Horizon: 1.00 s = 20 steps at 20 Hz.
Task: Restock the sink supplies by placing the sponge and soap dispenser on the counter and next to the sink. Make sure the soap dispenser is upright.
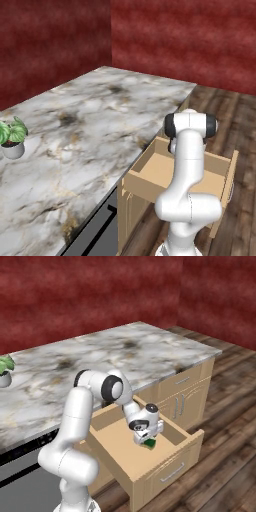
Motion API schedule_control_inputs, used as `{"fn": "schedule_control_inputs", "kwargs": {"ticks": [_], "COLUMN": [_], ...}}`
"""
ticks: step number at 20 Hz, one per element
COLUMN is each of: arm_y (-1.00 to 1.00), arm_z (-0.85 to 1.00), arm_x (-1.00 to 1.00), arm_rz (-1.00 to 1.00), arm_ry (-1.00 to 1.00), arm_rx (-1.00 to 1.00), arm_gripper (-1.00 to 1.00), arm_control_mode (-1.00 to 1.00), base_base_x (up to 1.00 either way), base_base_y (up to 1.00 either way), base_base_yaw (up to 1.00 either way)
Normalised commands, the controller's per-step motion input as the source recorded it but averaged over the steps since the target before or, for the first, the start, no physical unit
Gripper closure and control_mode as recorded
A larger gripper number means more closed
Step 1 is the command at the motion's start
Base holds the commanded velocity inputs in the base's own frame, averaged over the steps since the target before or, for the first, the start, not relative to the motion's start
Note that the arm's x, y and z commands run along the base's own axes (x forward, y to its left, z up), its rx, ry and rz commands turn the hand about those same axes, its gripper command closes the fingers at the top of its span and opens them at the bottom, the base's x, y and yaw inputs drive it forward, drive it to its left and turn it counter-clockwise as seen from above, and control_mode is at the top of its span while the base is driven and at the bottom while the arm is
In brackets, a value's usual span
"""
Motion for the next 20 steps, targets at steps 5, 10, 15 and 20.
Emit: {"fn": "schedule_control_inputs", "kwargs": {"ticks": [5, 10, 15, 20], "arm_y": [-0.03, -0.01, 0.00, 0.00], "arm_z": [-0.21, -0.14, -0.17, 0.03], "arm_x": [0.01, 0.00, 0.00, -0.14], "arm_rz": [0.00, 0.00, 0.02, 0.01], "arm_ry": [0.00, 0.00, 0.01, 0.00], "arm_rx": [0.00, -0.01, 0.00, 0.00], "arm_gripper": [-1.00, -1.00, -1.00, -1.00], "arm_control_mode": [-1.00, -1.00, -1.00, -1.00], "base_base_x": [0.00, 0.00, 0.00, 0.00], "base_base_y": [0.00, 0.00, 0.00, 0.00], "base_base_yaw": [0.00, 0.00, 0.00, 0.00]}}
